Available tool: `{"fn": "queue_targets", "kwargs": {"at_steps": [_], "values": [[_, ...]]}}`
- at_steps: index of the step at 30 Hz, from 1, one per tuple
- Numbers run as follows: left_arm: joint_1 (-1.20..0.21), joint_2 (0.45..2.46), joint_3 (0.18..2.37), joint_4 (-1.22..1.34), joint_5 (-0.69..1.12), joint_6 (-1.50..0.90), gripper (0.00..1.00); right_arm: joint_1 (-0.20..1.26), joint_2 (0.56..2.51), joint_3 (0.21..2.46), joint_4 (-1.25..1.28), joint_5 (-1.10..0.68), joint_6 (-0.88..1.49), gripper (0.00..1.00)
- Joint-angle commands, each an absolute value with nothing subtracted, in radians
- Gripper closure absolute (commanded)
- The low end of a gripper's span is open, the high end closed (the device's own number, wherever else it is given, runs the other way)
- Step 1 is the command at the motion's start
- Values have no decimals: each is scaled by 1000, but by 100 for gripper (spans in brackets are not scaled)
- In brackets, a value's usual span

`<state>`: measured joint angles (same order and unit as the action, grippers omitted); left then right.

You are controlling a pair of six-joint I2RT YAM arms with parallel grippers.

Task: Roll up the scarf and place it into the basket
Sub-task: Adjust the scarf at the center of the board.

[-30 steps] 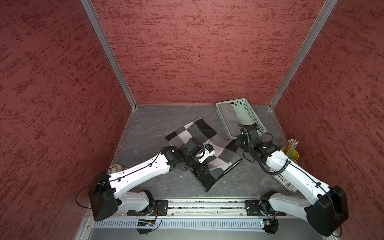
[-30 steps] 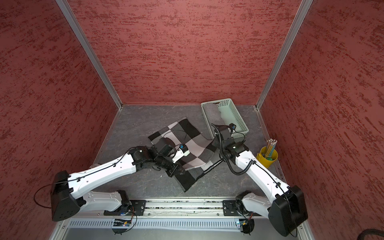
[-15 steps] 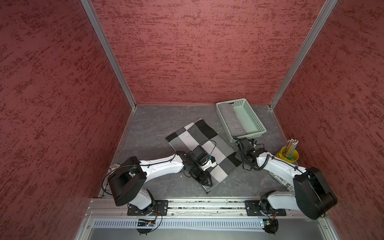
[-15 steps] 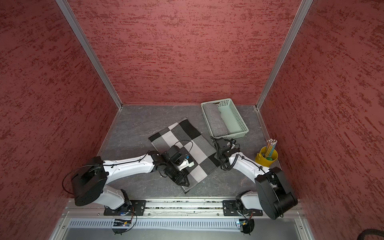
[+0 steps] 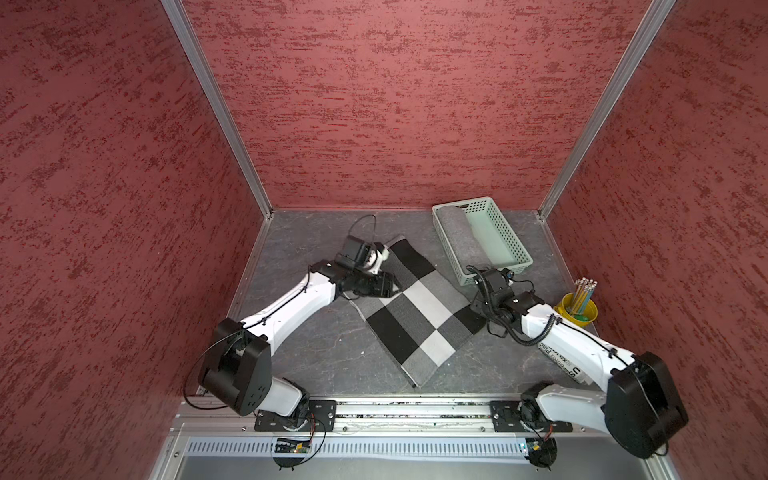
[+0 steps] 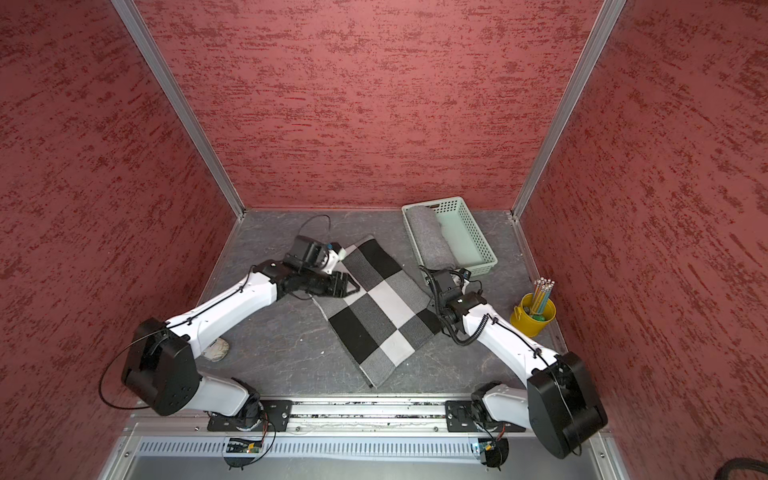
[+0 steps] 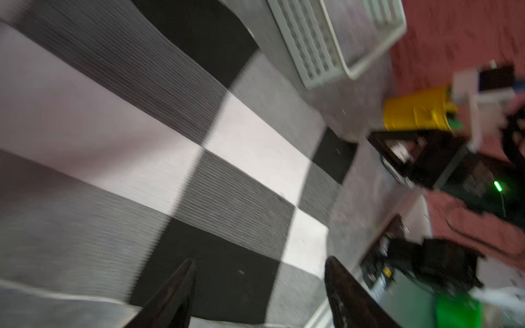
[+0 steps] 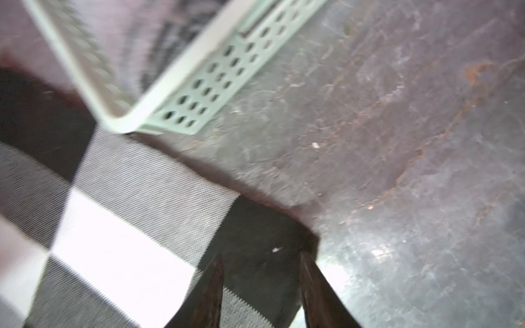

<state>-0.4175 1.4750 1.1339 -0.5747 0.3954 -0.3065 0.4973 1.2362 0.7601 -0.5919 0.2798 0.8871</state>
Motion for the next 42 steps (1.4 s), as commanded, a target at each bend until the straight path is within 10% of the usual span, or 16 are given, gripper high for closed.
{"fn": "queue_targets", "kwargs": {"at_steps": [1, 16, 20, 28, 42], "values": [[-281, 1569, 1205, -595, 204, -293, 23, 580, 1244, 779, -637, 282, 938, 60], [-79, 2197, 1716, -887, 355, -39, 16, 737, 1564, 802, -478, 179, 977, 64], [-72, 2201, 1639, -882, 366, -73, 31, 710, 1676, 841, -454, 166, 912, 64], [46, 1990, 1273, -688, 424, -269, 99, 641, 1878, 1044, -463, 139, 707, 62], [91, 1408, 606, -431, 397, -643, 100, 579, 2345, 1821, -659, 155, 385, 53]]}}
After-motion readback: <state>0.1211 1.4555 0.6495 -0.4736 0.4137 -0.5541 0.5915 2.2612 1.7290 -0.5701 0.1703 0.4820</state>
